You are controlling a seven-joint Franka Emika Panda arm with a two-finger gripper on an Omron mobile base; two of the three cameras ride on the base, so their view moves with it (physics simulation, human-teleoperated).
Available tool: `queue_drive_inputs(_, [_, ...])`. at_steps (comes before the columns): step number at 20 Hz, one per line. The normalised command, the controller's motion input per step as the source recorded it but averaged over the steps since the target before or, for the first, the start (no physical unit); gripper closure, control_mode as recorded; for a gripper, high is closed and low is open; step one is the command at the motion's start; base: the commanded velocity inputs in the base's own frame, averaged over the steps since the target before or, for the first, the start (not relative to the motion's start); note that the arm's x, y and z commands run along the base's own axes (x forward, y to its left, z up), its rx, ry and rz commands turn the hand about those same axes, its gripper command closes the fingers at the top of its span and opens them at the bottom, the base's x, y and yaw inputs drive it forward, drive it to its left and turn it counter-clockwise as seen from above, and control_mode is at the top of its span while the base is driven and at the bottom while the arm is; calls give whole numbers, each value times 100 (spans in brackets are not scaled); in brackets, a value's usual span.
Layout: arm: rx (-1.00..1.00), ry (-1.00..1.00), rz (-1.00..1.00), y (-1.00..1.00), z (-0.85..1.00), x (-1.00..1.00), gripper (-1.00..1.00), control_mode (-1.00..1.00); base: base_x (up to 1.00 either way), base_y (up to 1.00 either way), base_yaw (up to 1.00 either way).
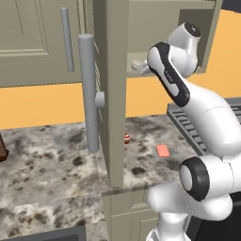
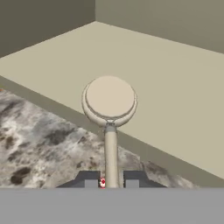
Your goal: Pick the dish brush and bar soap from the cabinet and place them on the counter.
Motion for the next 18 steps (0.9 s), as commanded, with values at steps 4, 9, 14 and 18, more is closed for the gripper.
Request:
queue_drive_inputs(4, [-2,-1,0,-18,-7,-61,100,-100,0,0,0])
queue_drive_inputs(9, [-2,0,0,-11,-9,-55,100,-100,0,0,0])
queue_drive_inputs(14, [-1,0,0,-7,-12,-46,100,-100,0,0,0])
queue_drive_inputs(18, [-1,0,0,-1,-16,-34,100,-100,0,0,0])
